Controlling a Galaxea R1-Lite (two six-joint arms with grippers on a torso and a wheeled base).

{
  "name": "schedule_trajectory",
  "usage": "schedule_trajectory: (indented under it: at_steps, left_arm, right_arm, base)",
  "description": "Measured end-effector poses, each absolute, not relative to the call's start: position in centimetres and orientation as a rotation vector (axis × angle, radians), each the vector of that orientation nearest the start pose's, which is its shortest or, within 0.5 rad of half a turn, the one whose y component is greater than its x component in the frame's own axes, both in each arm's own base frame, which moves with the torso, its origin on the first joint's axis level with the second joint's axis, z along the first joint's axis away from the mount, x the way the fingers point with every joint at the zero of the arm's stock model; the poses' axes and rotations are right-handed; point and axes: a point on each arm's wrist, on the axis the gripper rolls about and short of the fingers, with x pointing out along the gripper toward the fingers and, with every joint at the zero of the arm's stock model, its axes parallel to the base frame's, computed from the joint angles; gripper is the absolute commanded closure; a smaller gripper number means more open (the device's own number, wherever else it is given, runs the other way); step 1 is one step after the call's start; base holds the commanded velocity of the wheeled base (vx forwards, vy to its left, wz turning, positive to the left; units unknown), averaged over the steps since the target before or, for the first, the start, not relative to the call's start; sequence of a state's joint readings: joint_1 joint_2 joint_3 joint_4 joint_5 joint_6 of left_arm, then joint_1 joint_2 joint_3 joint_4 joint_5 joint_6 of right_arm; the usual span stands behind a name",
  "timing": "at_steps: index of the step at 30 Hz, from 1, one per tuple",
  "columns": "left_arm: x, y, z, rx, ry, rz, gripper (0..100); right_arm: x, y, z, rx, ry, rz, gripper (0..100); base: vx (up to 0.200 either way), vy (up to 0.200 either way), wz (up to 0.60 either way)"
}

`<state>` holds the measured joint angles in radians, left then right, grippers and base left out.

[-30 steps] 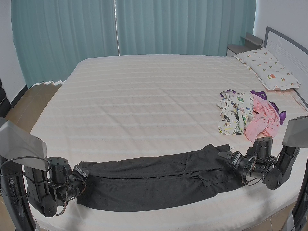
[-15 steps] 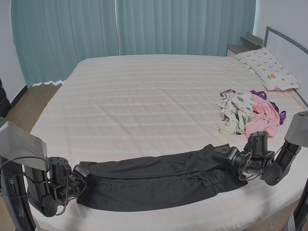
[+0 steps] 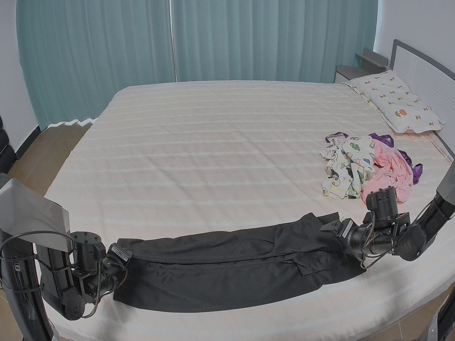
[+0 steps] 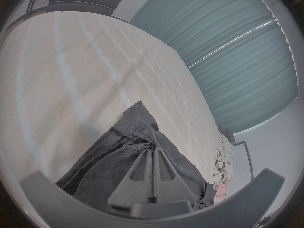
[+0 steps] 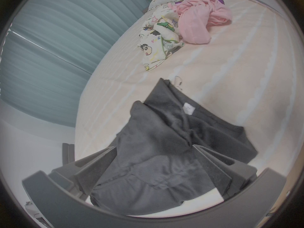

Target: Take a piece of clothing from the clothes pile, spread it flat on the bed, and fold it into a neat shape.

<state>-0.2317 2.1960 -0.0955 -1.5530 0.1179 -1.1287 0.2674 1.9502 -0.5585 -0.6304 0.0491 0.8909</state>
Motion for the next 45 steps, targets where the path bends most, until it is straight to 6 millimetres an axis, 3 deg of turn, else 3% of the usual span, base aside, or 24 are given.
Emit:
schedule_trajectory:
  at_steps: [8, 15, 16, 28, 45]
  left_arm:
    - [23.4, -5.3, 0.0, -1.004, 0.539, 0.204, 100]
    - [23.5, -5.3, 0.0, -1.003, 0.54, 0.205, 100]
    - [23.5, -5.3, 0.0, -1.003, 0.54, 0.204, 100]
    - [23.5, -5.3, 0.0, -1.003, 0.537, 0.205, 100]
    - [23.8, -4.6, 1.1, -1.049, 0.484, 0.202, 100]
  right_arm:
    - [28.7, 9.9, 4.6, 0.831, 0.82, -0.013, 0]
    - [29.4, 10.6, 3.5, 0.836, 0.815, -0.014, 0]
    - [29.5, 10.6, 3.3, 0.841, 0.809, -0.021, 100]
    - [29.8, 10.9, 2.3, 0.824, 0.769, -0.078, 100]
    - [30.6, 10.3, 3.3, 0.882, 0.646, -0.037, 100]
  base:
    - [0.0, 0.0, 0.0]
    - [0.0, 0.0, 0.0]
    - [0.0, 0.0, 0.0]
    - [0.0, 0.0, 0.0]
    - [0.0, 0.0, 0.0]
